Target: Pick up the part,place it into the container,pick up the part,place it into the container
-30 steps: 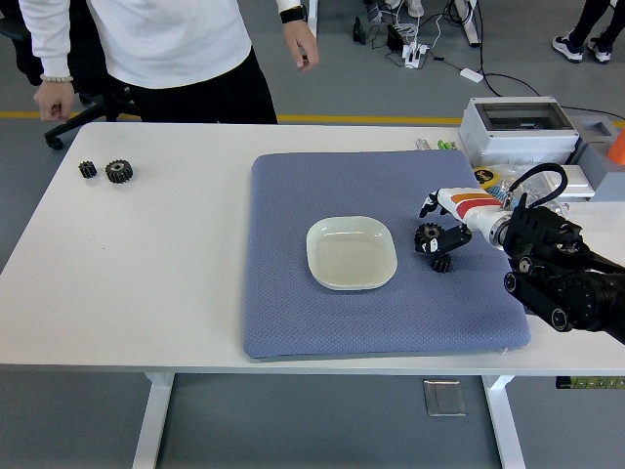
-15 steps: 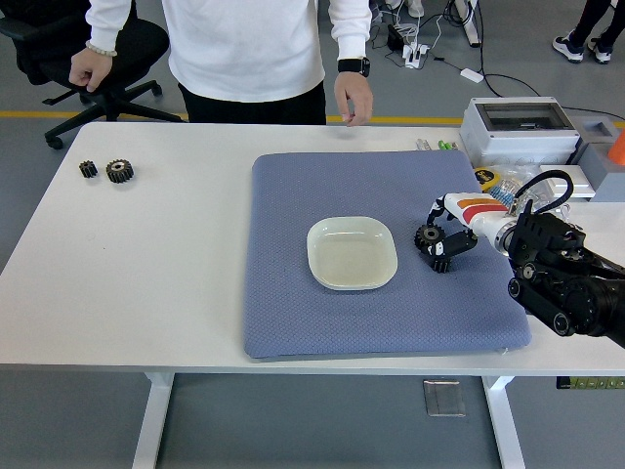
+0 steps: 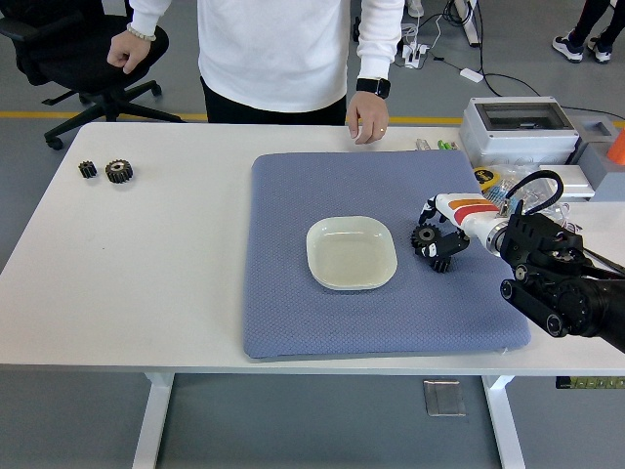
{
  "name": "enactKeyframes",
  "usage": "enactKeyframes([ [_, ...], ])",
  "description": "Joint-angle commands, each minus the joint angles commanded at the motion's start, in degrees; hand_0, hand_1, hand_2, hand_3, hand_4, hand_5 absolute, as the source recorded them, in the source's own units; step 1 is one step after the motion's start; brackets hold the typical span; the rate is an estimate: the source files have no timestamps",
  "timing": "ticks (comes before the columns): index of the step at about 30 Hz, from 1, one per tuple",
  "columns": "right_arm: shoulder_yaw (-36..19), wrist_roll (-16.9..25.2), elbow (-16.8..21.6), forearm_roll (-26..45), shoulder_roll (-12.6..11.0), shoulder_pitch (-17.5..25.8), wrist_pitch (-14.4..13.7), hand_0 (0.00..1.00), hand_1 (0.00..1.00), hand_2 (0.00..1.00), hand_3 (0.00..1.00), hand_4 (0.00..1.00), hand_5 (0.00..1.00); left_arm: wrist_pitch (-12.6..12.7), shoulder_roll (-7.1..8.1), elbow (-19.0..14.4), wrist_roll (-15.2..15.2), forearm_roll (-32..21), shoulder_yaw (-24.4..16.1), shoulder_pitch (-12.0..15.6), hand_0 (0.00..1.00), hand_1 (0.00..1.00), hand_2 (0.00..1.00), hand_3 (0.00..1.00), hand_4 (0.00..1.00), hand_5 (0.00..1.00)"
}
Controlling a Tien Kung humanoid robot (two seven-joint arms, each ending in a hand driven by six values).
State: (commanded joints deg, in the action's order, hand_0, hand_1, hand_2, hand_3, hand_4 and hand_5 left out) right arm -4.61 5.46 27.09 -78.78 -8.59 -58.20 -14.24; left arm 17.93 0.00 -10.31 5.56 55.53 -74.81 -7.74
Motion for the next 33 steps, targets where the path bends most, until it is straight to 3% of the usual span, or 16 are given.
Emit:
enactKeyframes([
  [11, -0.19, -0.45, -0.08, 0.07, 0.07, 0.01, 1.49, 0.446, 0.63, 0.717, 0.607, 0.894, 0.394, -0.08, 0.0, 0.0, 0.1, 0.0, 0.19, -0.1, 0.651, 0.63, 0.707, 0.573, 0.683, 0.594],
  [12, -0.17, -0.56, -0.1, 0.06, 0.09, 0.02, 1.73, 0.555, 0.675, 0.767, 0.666, 0.906, 0.393, -0.08, 0.0, 0.0, 0.08, -0.04, 0.22, -0.11, 0.651, 0.632, 0.709, 0.573, 0.683, 0.594],
  [17, -0.28, -0.69, -0.19, 0.09, 0.25, 0.04, 1.96, 0.555, 0.675, 0.767, 0.666, 0.906, 0.393, -0.09, 0.0, 0.0, 0.08, -0.08, 0.31, -0.19, 0.651, 0.632, 0.709, 0.573, 0.683, 0.594],
  [18, -0.28, -0.75, -0.22, 0.06, 0.29, 0.04, 1.99, 0.636, 0.713, 0.796, 0.76, 0.916, 0.397, -0.1, 0.0, 0.0, 0.08, -0.13, 0.37, -0.21, 0.652, 0.632, 0.709, 0.573, 0.683, 0.594],
  [33, 0.16, -0.73, -0.36, 0.44, 0.12, 0.1, 1.73, 0.609, 0.701, 0.789, 0.757, 0.916, 0.397, -0.15, 0.0, 0.0, 0.16, -0.03, 0.43, -0.19, 0.651, 0.633, 0.709, 0.573, 0.683, 0.593],
])
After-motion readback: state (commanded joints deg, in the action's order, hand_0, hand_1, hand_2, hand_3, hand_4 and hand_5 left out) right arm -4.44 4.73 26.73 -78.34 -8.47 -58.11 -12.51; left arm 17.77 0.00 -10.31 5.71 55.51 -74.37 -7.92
